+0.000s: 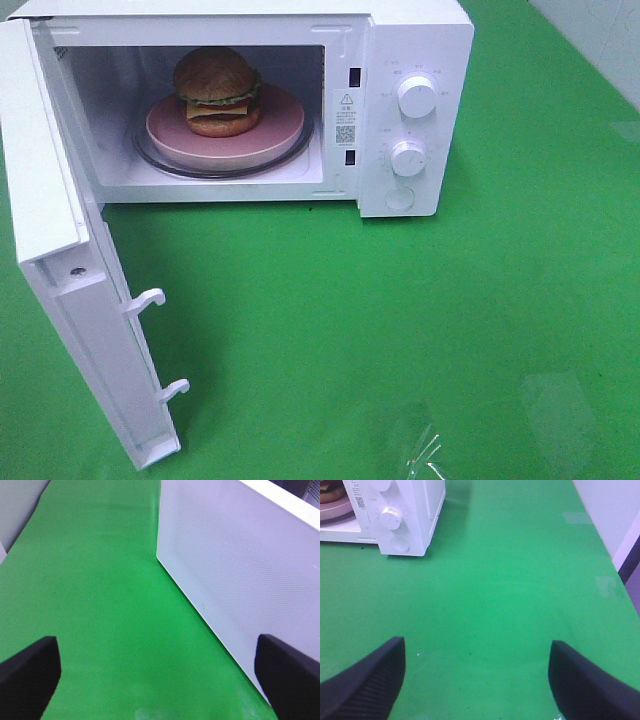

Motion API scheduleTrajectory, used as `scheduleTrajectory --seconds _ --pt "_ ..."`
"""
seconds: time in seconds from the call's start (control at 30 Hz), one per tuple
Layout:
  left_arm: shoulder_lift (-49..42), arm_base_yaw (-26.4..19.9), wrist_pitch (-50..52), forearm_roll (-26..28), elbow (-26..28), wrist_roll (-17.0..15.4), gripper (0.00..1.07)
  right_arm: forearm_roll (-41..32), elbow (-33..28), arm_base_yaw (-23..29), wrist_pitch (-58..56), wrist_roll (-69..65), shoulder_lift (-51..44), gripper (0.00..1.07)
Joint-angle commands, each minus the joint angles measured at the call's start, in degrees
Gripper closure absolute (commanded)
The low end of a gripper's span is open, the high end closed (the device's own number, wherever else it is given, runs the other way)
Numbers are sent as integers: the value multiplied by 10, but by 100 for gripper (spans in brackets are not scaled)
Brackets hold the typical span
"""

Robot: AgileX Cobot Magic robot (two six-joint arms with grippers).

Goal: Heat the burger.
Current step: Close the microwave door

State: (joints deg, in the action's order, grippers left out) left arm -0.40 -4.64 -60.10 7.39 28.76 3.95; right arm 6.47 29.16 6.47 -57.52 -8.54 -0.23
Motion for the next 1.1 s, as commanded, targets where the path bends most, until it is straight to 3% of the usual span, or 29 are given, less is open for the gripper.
scheduleTrajectory --seconds 0.03,1.1 --pt "-10 2 5 2 -2 0 9 1 -1 -4 -2 0 -15 31" --pt "-10 2 5 2 -2 0 9 2 -1 -4 -2 -1 -15 31"
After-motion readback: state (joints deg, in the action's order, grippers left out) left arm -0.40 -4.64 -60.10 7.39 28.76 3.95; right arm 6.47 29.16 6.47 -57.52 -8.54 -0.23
